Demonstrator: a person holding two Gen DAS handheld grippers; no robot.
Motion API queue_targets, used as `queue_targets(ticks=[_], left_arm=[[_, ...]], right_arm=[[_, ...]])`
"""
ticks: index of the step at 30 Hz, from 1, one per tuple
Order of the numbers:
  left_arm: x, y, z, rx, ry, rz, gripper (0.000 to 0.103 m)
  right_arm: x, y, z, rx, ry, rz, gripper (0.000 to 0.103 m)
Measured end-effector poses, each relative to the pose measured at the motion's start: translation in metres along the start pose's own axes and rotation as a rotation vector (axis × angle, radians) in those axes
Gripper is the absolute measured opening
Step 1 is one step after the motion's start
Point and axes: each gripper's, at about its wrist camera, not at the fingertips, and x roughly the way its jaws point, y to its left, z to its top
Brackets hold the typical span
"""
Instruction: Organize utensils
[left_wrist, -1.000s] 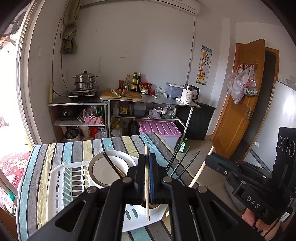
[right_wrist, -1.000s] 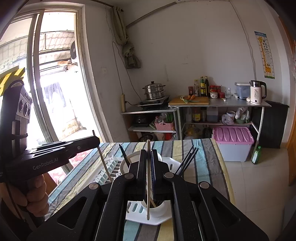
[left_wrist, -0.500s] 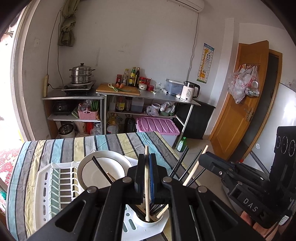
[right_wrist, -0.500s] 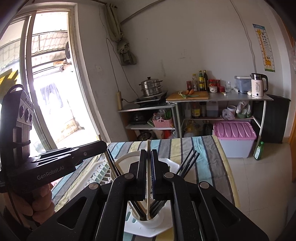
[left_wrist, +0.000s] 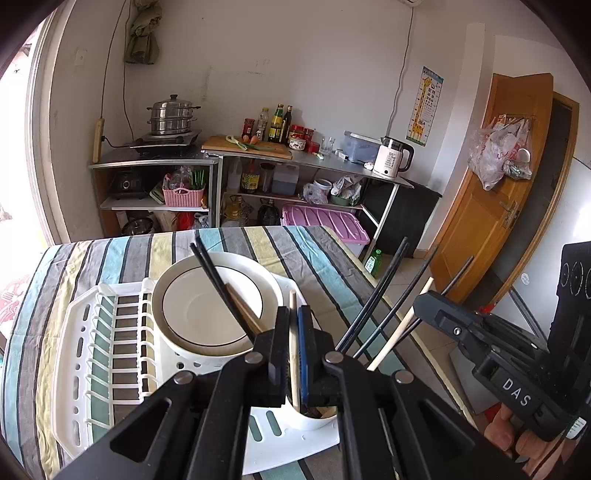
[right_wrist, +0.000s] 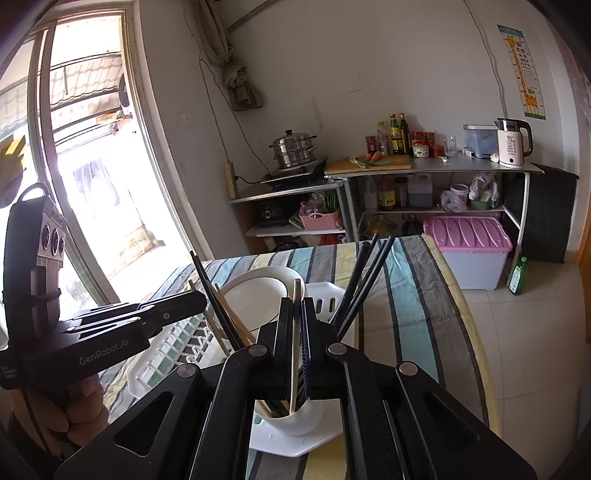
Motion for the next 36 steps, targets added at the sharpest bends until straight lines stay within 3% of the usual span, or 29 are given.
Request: queue_targets(ticks=[12,19,22,31,36], left_arm=[[-0.012,0.011,-0.009,-0.018,-0.016,0.032,0.006],[-0.027,0.01,-0.021,0.002,-0.04,0.065,0.007],[-0.039,0.01,-0.03,0.001,-0.058,0.082,0.012],[-0.088,0.015,-0.088,-0.031,-0.114,0.139,0.019],[-0.112,0.009,-0.132,-0.02,-0.118,0.172,0.02]], right_arm=[[-0.004,-0.008,-0.002,0.005,0.029,-0.008,0.005],[-0.022,-0.002,-0.011,-0.021,0.011,-0.006,0.015],[-0.033,0.004,-0.02,-0.04,0.005,-0.006,0.015],[-0.084,0.029,-0.063,-0.091,-0.034,-0.015,0.025],[-0.109,0.042,-0.1,-0.117,-0.031,-0.025,0.025]])
